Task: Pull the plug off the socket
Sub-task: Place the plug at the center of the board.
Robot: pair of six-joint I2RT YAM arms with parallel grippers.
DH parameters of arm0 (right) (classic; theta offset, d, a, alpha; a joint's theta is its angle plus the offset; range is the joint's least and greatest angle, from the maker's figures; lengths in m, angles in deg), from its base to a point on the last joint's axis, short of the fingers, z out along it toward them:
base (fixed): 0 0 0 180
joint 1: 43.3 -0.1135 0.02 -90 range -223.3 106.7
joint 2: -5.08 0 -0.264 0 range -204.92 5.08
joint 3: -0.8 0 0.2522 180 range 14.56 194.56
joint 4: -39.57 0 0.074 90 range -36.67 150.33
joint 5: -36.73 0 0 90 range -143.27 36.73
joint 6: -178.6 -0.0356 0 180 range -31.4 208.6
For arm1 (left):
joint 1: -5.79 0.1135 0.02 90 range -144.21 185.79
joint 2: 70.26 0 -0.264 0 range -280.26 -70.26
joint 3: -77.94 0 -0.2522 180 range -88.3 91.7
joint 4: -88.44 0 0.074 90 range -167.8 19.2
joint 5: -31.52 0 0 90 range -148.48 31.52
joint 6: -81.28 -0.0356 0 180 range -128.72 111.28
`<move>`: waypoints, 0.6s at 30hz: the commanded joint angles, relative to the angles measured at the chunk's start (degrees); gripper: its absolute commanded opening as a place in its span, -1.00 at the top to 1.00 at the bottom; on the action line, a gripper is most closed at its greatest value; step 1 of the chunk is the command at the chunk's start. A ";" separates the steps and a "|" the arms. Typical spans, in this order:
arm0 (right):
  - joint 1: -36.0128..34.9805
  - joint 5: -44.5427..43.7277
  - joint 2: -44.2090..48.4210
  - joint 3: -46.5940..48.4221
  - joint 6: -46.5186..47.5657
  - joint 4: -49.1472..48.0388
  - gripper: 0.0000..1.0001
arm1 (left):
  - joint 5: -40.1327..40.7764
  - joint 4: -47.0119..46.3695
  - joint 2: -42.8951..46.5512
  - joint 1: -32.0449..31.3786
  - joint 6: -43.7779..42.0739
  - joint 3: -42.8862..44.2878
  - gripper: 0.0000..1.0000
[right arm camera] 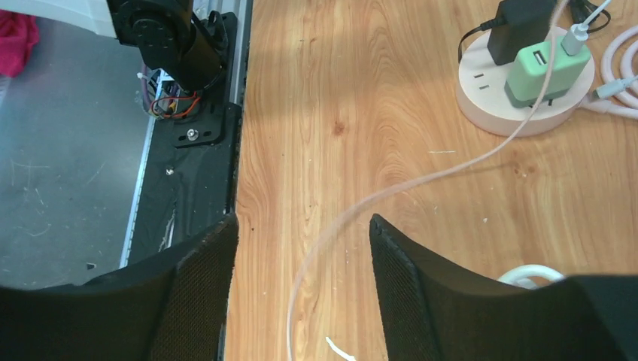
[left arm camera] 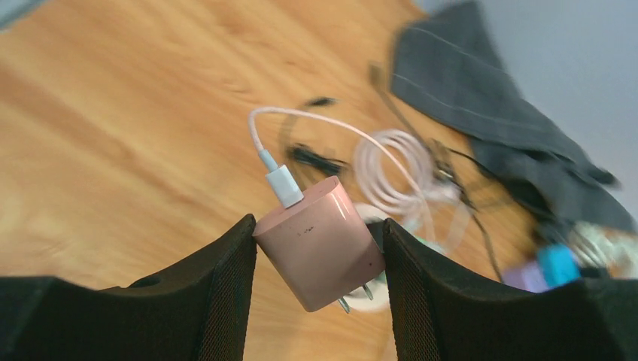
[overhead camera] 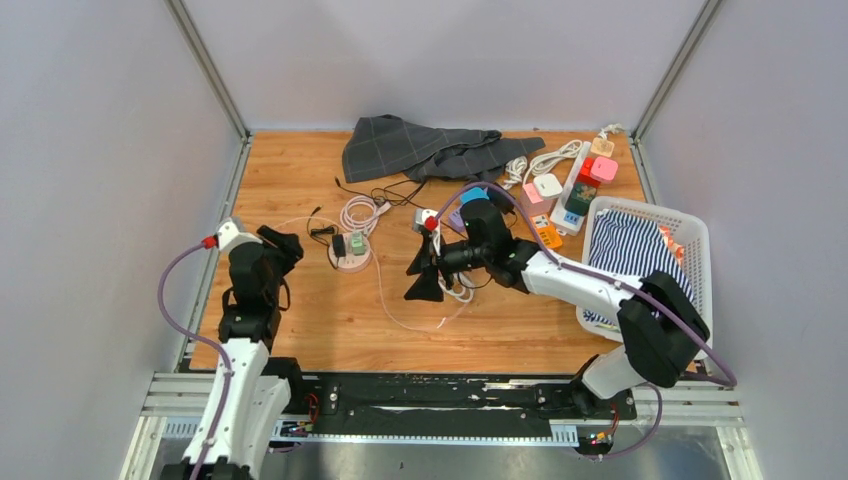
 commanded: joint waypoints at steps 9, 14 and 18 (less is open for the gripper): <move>3.84 -1.63 8.48 0.50 5.44 1.43 -0.50 | 3.84 -5.32 -32.31 21.48 13.38 2.77 1.00; 6.76 -0.40 10.22 -0.34 4.33 0.24 -0.50 | 3.98 -1.04 -41.90 22.38 13.80 8.79 0.24; 8.56 0.64 11.36 -0.97 3.65 -0.67 -0.53 | 3.34 -0.74 -40.40 22.85 13.06 8.83 -0.68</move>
